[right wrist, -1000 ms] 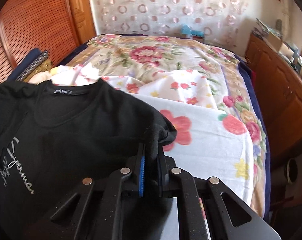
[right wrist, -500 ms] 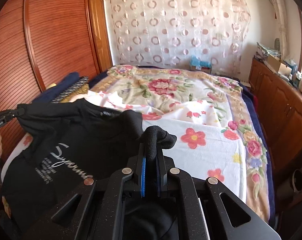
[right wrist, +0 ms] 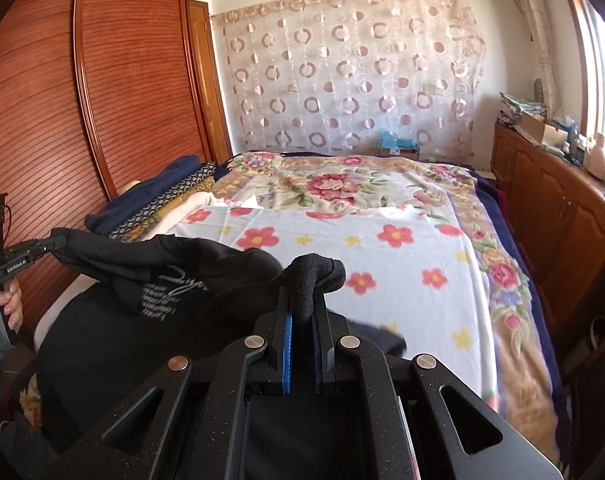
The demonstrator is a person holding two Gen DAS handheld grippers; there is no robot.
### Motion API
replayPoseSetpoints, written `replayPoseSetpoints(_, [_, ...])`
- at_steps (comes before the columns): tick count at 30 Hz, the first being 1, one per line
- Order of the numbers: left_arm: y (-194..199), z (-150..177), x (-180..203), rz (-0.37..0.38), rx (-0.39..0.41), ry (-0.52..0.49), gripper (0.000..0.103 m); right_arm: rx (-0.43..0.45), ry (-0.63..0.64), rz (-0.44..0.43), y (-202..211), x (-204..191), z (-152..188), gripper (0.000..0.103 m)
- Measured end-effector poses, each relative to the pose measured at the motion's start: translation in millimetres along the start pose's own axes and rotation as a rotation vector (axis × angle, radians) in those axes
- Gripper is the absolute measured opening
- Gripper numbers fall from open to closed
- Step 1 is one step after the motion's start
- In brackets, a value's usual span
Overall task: Fold small clothes
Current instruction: 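Lift the hem and fold it onto the collar with both grippers, release, then move both grippers to the edge of the folded shirt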
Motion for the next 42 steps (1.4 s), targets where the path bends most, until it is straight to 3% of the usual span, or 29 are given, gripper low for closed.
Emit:
replayPoseSetpoints(9, [59, 28, -22, -0.003, 0.014, 0.067, 0.003, 0.008, -0.021, 0.032, 84, 7, 46, 0.007])
replayPoseSetpoints(14, [79, 51, -27, -0.026, -0.017, 0.060, 0.003, -0.055, -0.022, 0.042, 105, 5, 61, 0.007])
replayPoseSetpoints(19, [70, 74, -30, -0.042, -0.096, 0.048, 0.003, -0.175, -0.016, 0.067, 93, 1, 92, 0.007])
replayPoseSetpoints(21, [67, 78, -33, -0.048, -0.112, 0.055, 0.010, -0.200, -0.025, 0.081, 85, 4, 97, 0.007])
replayPoseSetpoints(25, [73, 69, -36, -0.044, -0.076, 0.059, 0.037, -0.184, -0.029, 0.098, 84, 3, 84, 0.013])
replayPoseSetpoints(28, [73, 57, -37, -0.041, -0.060, 0.055, 0.048, -0.171, -0.015, 0.105, 89, 1, 77, 0.015])
replayPoseSetpoints(29, [70, 54, -37, -0.039, -0.057, 0.053, 0.061, -0.166, -0.009, 0.109, 90, 3, 77, 0.019])
replayPoseSetpoints(31, [65, 45, -36, -0.026, -0.044, 0.049, 0.077, -0.153, -0.008, 0.112, 99, 5, 79, 0.029])
replayPoseSetpoints(32, [61, 42, -35, -0.021, -0.046, 0.048, 0.078, -0.146, -0.009, 0.112, 105, 7, 81, 0.039])
replayPoseSetpoints(34, [50, 36, -34, -0.011, -0.052, 0.042, 0.078, -0.133, -0.006, 0.119, 108, 10, 77, 0.048])
replayPoseSetpoints(38, [21, 28, -35, 0.014, -0.092, 0.040, 0.079, -0.109, 0.030, 0.154, 102, 19, 66, 0.053])
replayPoseSetpoints(42, [-9, 27, -37, 0.007, -0.147, 0.022, 0.079, -0.115, 0.017, 0.149, 69, 29, 55, 0.053])
Point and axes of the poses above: each gripper's, at about its wrist camera, not at the fingertips, and y roughly against the way its jaws point, x to its right, z to its underside, the point moved 7 cm from there along -y, roughly the way its jaws point, and after that the axes turned 1 degree about -y, right-handed, at the moved point
